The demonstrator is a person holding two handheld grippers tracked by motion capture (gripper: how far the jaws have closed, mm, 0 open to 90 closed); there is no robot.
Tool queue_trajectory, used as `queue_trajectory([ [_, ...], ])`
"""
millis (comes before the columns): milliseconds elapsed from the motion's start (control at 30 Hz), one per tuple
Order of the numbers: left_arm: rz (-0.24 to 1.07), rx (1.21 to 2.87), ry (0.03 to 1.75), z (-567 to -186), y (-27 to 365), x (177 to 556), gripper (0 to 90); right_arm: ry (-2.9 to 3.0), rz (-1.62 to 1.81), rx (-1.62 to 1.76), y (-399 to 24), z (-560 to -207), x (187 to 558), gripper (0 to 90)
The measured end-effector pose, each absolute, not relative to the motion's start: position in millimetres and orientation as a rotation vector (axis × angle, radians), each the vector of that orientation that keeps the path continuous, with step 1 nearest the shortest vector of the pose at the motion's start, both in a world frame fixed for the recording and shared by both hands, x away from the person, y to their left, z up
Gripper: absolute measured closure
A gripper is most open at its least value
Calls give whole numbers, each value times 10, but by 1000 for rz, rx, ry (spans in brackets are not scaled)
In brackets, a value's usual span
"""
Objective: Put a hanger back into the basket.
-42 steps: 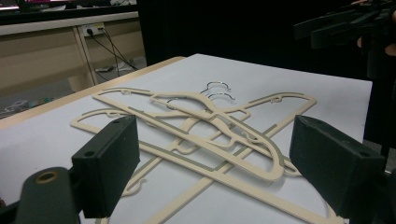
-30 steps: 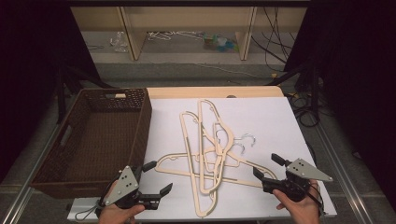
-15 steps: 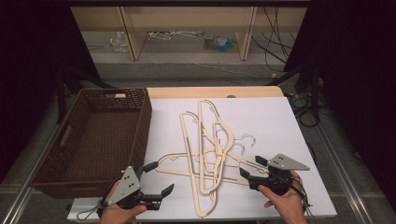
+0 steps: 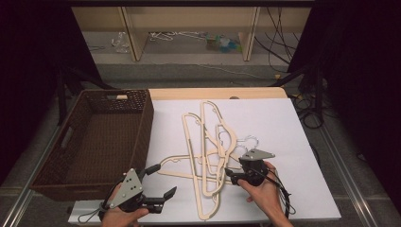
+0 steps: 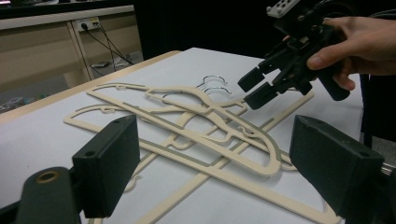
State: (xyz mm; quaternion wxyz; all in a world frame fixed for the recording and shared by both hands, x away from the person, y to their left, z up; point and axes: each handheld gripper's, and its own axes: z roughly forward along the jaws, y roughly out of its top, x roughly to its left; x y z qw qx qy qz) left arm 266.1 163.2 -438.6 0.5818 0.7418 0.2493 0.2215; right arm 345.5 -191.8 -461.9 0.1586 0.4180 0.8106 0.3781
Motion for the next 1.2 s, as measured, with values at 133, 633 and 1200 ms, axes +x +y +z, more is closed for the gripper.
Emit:
queue_trajectory([
  [133, 518, 1736, 571, -4390, 1625, 2665, 162, 2316, 1039, 1235, -1831, -4686, 3568, 362],
  [633, 514, 1748, 568, -4393, 1612, 2658, 166, 2385, 928, 1213, -1656, -4826, 3682, 429],
  [1200, 512, 1750, 563, -4393, 1617, 2655, 166, 2364, 900, 1305, -1898, -4816, 3778, 582],
])
